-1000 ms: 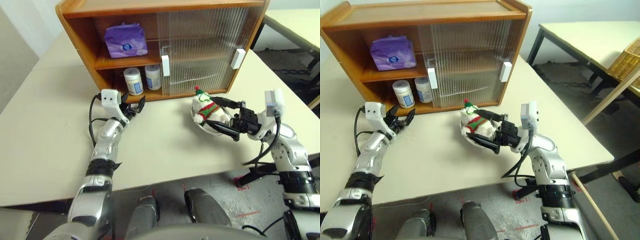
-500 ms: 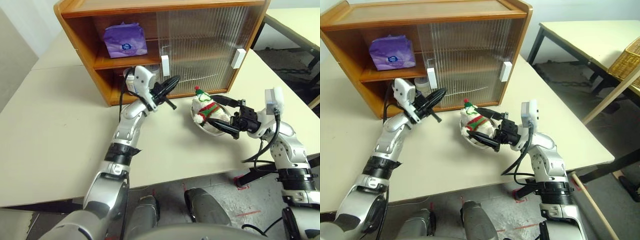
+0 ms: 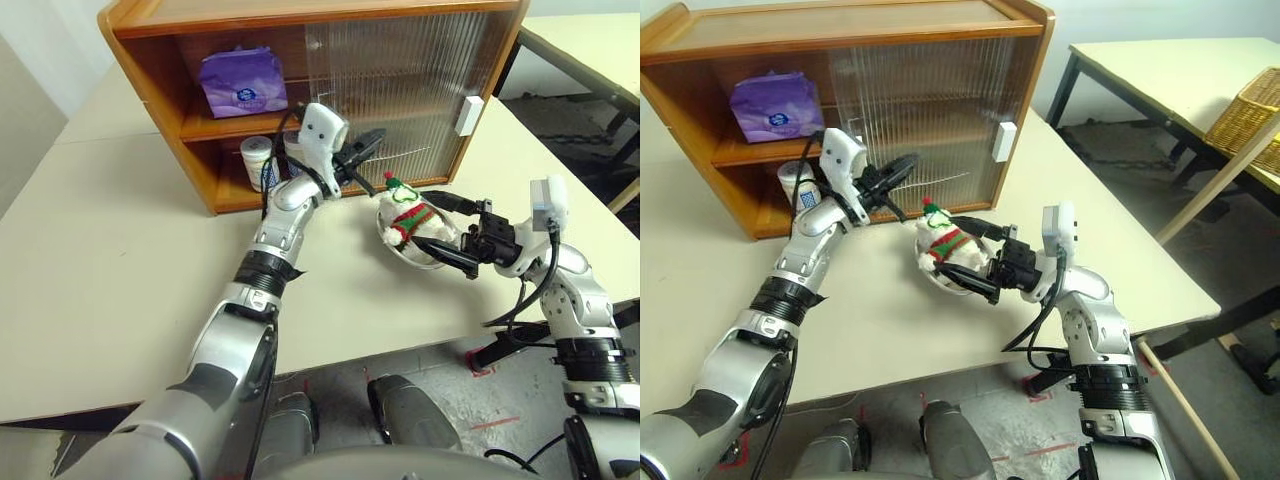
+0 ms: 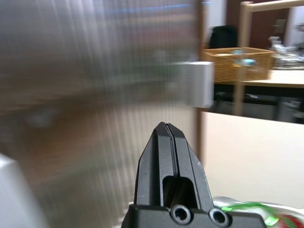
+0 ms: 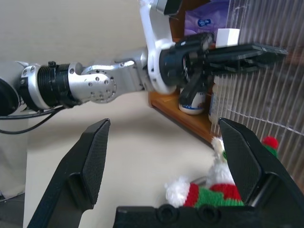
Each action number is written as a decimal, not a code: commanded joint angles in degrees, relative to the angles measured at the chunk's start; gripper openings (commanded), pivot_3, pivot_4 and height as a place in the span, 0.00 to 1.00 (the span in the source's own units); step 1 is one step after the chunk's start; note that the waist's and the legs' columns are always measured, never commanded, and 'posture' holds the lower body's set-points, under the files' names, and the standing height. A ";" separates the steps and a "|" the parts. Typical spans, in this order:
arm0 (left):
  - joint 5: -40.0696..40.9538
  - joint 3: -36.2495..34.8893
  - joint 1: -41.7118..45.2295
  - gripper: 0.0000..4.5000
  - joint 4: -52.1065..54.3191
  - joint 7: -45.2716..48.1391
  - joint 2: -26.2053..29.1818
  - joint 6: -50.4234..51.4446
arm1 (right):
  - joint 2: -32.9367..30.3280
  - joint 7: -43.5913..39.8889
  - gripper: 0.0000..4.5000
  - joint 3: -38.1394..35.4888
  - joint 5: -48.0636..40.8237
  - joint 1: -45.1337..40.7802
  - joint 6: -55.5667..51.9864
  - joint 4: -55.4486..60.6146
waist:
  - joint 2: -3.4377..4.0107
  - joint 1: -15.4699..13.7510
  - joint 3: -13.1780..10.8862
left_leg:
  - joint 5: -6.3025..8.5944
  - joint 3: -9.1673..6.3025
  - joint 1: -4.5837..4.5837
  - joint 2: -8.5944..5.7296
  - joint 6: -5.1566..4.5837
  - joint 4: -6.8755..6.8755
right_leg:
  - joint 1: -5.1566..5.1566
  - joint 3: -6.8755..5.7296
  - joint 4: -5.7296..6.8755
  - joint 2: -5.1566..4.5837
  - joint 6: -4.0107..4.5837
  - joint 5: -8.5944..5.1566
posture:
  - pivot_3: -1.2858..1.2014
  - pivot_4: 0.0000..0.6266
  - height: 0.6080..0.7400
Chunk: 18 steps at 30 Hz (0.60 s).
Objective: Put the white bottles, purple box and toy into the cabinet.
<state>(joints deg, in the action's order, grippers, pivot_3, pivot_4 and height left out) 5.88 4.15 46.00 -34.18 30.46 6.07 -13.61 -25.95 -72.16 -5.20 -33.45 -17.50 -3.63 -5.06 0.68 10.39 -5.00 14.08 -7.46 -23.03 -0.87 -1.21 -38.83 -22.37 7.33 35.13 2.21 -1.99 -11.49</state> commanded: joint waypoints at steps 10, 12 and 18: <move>-3.61 -1.93 -6.71 0.00 8.09 -9.81 2.81 0.25 | 0.02 -0.61 1.00 0.57 0.62 -0.67 0.70 -1.00 | 0.00 0.19 0.00 | -0.02 0.04 -0.02 -0.17 -0.07 -0.03 | 0.04 -0.12 0.00 -0.01 -0.09 -0.06 | 0.42 0.12 1.00; -3.58 -2.70 -7.25 0.00 8.69 -11.15 3.09 0.24 | 0.05 -0.73 1.00 0.65 0.63 -0.82 0.71 -1.15 | 0.00 0.18 0.00 | -0.03 0.04 -0.01 -0.19 -0.08 -0.04 | 0.05 -0.09 0.00 -0.02 -0.08 -0.05 | 0.42 0.12 1.00; -4.13 -4.04 -8.74 0.00 10.97 -14.07 5.07 0.60 | 0.04 -1.22 1.00 0.77 0.74 -1.22 0.84 -1.68 | 0.00 0.38 0.00 | -0.04 0.12 0.16 -0.12 -0.06 -0.03 | 0.10 -0.11 0.05 0.01 0.04 0.03 | 0.43 0.12 1.00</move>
<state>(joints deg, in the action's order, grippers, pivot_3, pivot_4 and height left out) 2.29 2.15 38.28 -24.49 17.94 10.20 -13.34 -25.92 -72.83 -5.12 -33.25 -18.02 -3.44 -6.37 0.68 10.77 -5.00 14.03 -7.35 -22.85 -0.99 -1.26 -38.86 -22.27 7.21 35.18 2.23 -1.93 -11.44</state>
